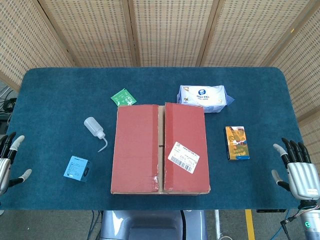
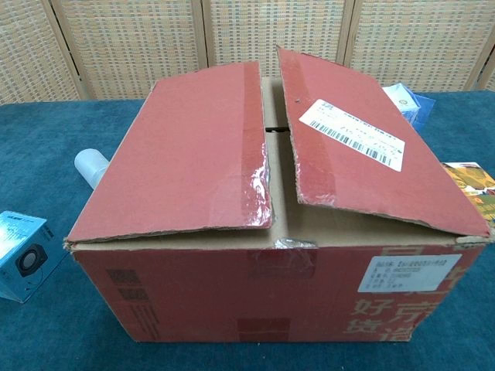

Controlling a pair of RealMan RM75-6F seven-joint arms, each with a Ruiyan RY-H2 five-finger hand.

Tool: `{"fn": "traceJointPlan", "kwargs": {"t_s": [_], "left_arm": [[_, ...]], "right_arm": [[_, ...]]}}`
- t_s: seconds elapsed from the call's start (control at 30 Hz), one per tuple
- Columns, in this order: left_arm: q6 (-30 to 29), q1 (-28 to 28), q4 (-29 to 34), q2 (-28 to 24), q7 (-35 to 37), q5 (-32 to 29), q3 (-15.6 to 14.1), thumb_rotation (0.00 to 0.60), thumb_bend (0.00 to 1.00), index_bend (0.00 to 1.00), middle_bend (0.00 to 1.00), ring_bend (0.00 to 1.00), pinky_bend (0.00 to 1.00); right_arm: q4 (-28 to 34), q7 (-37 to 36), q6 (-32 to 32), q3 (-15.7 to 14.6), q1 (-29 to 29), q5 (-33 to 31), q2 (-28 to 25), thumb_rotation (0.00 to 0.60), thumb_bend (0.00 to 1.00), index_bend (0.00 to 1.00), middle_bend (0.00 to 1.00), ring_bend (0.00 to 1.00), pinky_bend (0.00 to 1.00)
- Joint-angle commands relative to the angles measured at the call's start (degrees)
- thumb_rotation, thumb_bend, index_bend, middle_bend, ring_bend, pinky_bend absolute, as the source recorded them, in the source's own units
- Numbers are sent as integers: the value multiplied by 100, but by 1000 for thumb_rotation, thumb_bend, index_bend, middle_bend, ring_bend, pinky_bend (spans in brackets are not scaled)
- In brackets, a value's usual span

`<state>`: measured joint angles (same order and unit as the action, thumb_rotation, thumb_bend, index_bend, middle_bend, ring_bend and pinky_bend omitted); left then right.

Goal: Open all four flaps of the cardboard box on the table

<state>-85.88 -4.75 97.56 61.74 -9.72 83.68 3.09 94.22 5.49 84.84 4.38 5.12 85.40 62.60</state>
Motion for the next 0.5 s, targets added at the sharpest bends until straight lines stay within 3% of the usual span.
{"fn": "traceJointPlan", "kwargs": {"t_s": [0.03, 0.5], "left_arm": [[25, -17, 14, -4, -24, -7, 4, 600, 218, 73, 25, 6, 0], [16, -12, 117, -58, -108, -30, 11, 600, 221, 73, 25, 6, 0]], "right_arm": [[-4, -16, -9, -2, 2, -2, -1, 600, 363, 163, 48, 0, 0], [-14, -165, 6, -12, 34, 138, -60, 600, 363, 163, 48, 0, 0]]}}
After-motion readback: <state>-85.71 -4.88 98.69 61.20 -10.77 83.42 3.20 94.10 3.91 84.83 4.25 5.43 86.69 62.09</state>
